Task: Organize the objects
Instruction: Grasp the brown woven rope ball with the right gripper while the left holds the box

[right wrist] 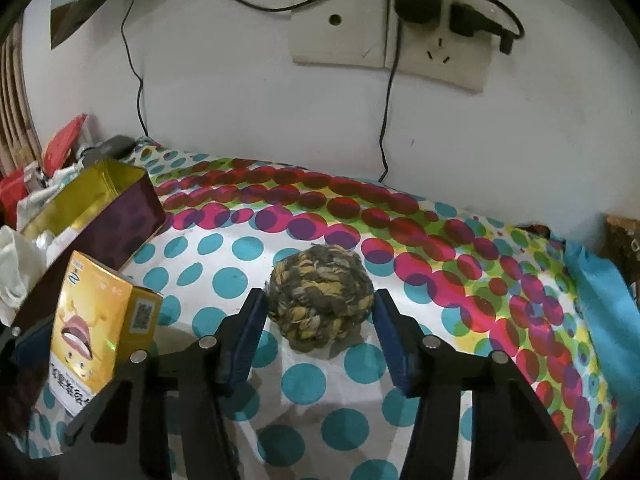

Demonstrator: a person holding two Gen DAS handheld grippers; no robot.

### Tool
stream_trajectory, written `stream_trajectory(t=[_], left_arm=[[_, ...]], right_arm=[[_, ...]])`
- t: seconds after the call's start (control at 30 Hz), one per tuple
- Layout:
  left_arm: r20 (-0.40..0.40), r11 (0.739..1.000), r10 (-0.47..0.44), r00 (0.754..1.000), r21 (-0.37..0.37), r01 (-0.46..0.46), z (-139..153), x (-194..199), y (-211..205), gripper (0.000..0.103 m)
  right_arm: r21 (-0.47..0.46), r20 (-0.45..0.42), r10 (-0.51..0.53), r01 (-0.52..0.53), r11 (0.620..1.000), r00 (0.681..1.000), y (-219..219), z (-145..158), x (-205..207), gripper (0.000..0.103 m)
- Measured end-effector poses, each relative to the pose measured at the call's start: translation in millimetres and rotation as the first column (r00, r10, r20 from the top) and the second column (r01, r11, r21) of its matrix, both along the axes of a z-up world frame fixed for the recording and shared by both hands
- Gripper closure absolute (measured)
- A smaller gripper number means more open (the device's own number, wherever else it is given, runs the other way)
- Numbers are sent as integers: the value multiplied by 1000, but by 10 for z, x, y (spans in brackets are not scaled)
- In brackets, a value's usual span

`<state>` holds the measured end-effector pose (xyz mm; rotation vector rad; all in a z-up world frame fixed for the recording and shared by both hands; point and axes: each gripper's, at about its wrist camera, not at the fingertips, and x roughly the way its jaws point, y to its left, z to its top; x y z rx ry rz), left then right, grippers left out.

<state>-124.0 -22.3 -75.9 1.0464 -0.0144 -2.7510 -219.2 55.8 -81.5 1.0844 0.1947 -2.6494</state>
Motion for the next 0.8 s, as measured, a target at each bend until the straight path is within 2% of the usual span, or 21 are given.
stream_trajectory(t=[0.3,0.8], left_arm=[[12,999,7,1000,-34,-6,38,90,31,48],[5,999,6,1000,-34,-6,156,269,96,48]], right_arm=[[-34,-19,-54,54,998,998,119,48,64,55],[-35,-8,-155,155,987,988,436,59,546,55]])
